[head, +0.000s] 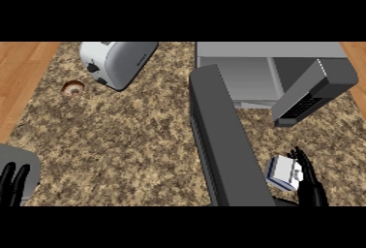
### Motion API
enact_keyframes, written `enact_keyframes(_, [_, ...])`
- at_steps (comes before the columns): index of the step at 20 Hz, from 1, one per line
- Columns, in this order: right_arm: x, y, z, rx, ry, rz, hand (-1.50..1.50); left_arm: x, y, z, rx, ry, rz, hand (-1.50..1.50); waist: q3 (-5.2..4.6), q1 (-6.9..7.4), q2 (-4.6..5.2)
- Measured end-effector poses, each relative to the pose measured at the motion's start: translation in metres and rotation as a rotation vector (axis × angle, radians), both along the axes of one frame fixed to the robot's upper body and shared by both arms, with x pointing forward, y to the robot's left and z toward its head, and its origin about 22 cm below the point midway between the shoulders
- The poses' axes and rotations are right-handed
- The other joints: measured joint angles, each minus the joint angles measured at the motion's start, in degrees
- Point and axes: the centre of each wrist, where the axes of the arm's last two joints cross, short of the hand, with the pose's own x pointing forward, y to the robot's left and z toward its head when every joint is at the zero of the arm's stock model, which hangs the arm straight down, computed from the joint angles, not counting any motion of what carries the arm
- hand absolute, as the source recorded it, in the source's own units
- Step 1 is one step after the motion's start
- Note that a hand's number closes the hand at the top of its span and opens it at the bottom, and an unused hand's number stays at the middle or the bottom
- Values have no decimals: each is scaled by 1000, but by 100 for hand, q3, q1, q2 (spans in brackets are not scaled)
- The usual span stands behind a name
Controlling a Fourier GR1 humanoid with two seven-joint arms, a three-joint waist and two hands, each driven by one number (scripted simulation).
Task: Pick up the milk, place it into the microwave and close the microwave
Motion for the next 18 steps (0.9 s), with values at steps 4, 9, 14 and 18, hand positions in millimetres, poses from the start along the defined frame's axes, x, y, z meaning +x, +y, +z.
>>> enact_keyframes(4, [8,10,0,-6,-56,-3,150,0,0,1,0,4,-2,-150,-4,-18,-5])
enact_keyframes(9, [20,19,9,-87,-121,-122,150,-1,5,-5,-13,7,-5,-150,-10,-38,-11])
enact_keyframes(14, [34,18,21,-71,-186,-106,150,0,0,-5,-16,8,-5,-150,-7,-31,-9])
enact_keyframes(18, [67,-7,44,-69,-213,42,150,0,2,-1,-17,10,-29,-150,-1,33,7])
